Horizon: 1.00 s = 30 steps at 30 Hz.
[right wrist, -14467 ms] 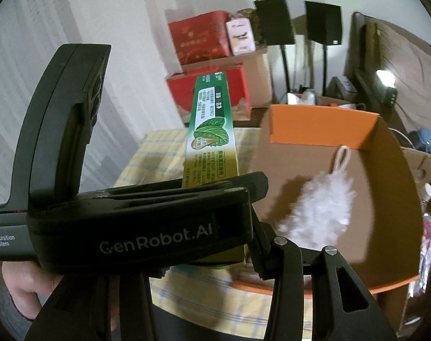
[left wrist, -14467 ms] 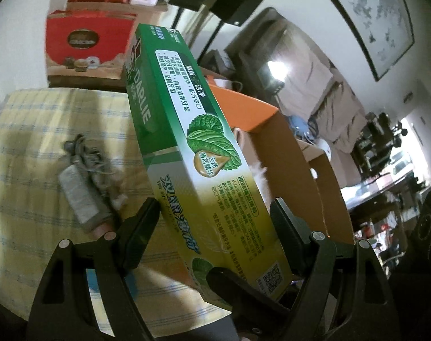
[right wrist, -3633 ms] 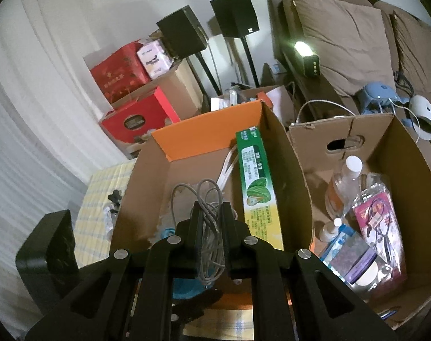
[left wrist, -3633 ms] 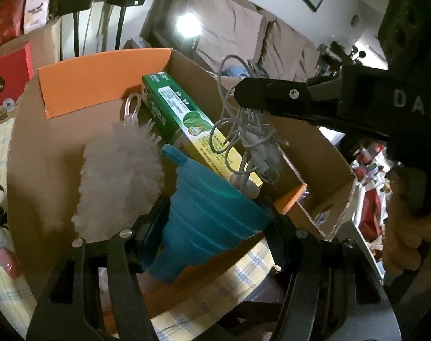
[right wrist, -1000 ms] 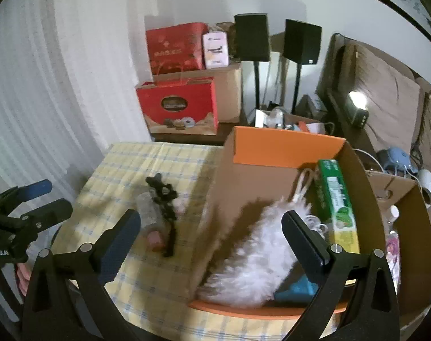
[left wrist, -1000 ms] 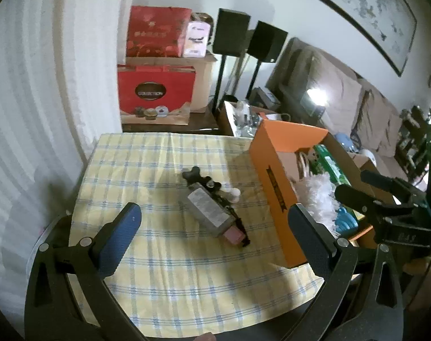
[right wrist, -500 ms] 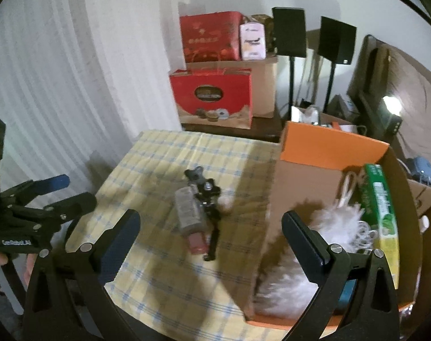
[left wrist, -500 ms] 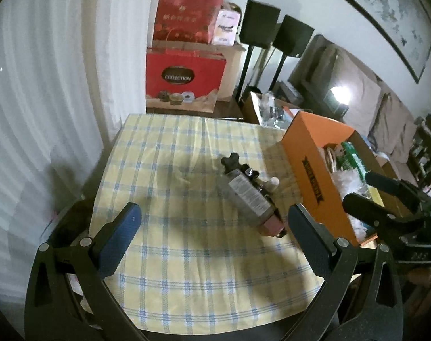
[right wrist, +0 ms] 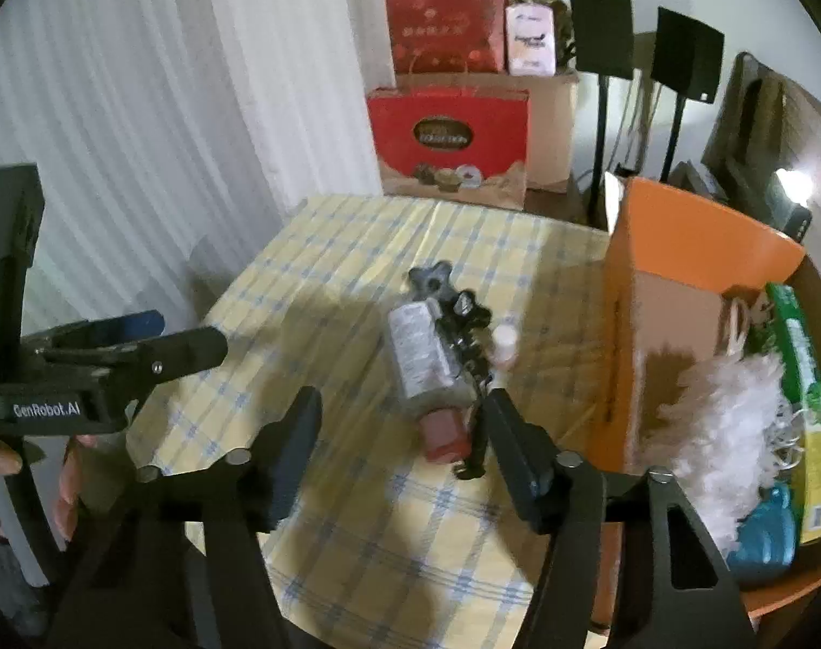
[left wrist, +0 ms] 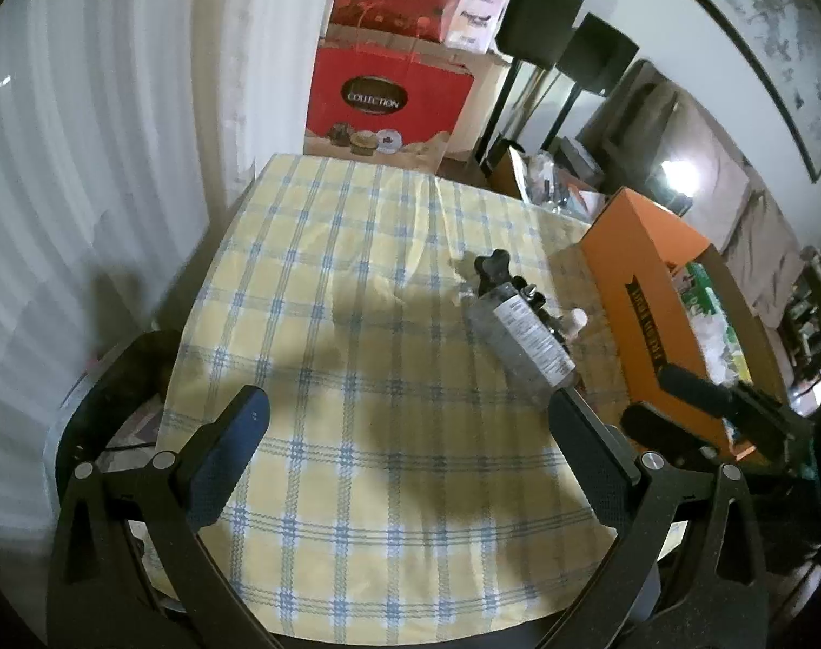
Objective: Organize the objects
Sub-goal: 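Close the right gripper on the pink-capped end of the clear bottle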
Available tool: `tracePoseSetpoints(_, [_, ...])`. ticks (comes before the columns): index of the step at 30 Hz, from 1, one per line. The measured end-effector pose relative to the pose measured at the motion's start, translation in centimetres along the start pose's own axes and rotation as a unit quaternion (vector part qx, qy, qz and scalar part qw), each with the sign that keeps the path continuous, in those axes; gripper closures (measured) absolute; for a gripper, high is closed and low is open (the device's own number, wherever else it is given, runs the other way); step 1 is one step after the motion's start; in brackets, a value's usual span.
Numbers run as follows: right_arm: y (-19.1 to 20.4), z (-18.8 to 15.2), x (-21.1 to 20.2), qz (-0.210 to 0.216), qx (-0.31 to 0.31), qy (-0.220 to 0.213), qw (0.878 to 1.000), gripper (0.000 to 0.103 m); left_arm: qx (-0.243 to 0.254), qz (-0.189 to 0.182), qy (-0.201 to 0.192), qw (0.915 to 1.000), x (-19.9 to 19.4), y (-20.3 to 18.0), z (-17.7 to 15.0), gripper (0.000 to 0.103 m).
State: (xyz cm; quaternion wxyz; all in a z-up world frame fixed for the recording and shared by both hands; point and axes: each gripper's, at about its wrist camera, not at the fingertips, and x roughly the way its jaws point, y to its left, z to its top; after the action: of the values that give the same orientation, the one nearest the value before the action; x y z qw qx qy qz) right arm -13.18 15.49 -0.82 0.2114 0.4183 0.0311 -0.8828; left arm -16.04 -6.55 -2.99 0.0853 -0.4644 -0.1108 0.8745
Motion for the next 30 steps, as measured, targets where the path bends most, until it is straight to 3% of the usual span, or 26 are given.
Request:
tracePoseSetpoints(3, [0.3,-0.6,1.2,-0.003,-0.005,0.012,1.0,0.051,-0.004,-0.003,0.006,1.0,0.7,0.2,-0.3,0.0])
tracePoseSetpoints(11, [-0.3,-1.7,3.8,-0.024,0.007,0.035,0.999,0.052,-0.009,-0.011,0.024,0.9996,2.6,0.7,-1.0,0.0])
tracePoseSetpoints(14, [-0.5,-1.9,4.5,-0.03,0.007,0.039,0.999,0.062,-0.013,-0.015,0.028,0.9994,3.1,0.8,-1.1,0.0])
tracePoseSetpoints(18, [-0.8,-1.9,5.4,-0.032,0.012,0.043,0.998,0.063,-0.015,-0.023,0.036,0.999,3.8,0.7,-1.2,0.0])
tracePoseSetpoints(30, [-0.7,-2.3,6.7,0.002,0.021,0.055,0.998,0.072,-0.027,-0.055,0.063,0.9961,5.4,0.4,-1.8,0.0])
